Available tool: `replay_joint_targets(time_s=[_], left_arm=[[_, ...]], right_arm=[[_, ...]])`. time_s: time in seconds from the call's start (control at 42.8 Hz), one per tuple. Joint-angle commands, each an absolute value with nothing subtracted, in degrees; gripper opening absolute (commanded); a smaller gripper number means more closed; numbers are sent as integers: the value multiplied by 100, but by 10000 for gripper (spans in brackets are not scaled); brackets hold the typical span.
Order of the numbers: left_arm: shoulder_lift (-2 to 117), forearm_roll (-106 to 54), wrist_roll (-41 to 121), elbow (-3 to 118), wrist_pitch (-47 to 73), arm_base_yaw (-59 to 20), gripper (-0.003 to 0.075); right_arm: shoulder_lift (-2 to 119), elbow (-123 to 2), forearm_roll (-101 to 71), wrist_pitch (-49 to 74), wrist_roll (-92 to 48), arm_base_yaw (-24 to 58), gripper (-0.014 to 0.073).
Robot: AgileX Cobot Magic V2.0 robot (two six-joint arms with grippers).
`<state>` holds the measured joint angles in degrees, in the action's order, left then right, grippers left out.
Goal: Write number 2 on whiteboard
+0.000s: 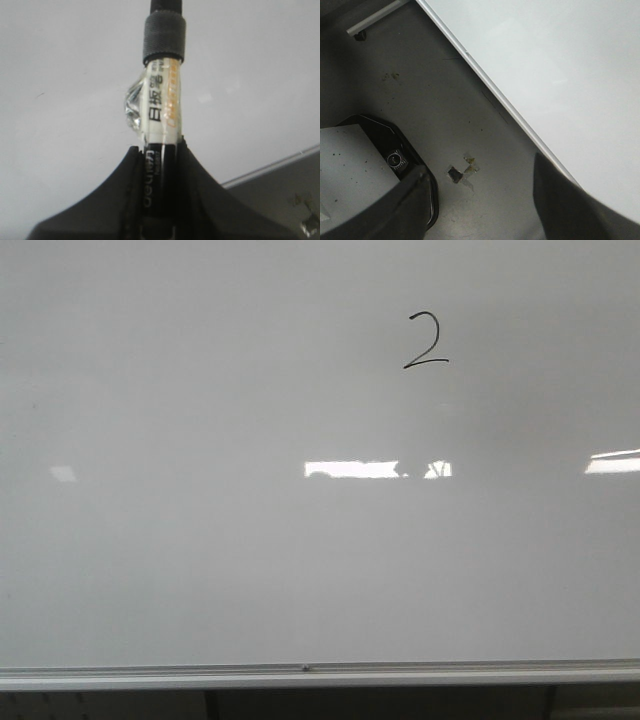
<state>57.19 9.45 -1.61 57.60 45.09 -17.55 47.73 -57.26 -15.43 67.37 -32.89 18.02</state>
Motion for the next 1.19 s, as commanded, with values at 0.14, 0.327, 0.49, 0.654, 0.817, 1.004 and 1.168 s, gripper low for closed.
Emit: replay_joint_targets(time_s=[0.14, 0.327, 0.49, 0.654, 0.817, 1.004, 1.168], left_arm=[[4893, 390, -401, 3861, 1278, -985, -20], [5326, 111, -401, 2931, -763, -929, -20], [6088, -129, -401, 2865, -1908, -929, -20], [6929, -274, -401, 2865, -2920, -929, -20], [7759, -538, -387, 2865, -4109, -839, -20], [8515, -538, -387, 2899, -4870, -839, -20], [8946, -538, -387, 3093, -4999, -839, -12]], right_arm=[[4739, -5893, -1607, 6242, -3270, 1779, 466], [4739, -5893, -1609, 6161, -3270, 1779, 466], [4739, -5893, -1614, 6138, -3270, 1779, 466], [4739, -5893, -1614, 6138, -3270, 1779, 466], [4739, -5893, -1614, 6138, -3270, 1779, 466], [4739, -5893, -1614, 6138, -3270, 1779, 466], [4739, -5893, -1614, 6132, -3270, 1779, 466]])
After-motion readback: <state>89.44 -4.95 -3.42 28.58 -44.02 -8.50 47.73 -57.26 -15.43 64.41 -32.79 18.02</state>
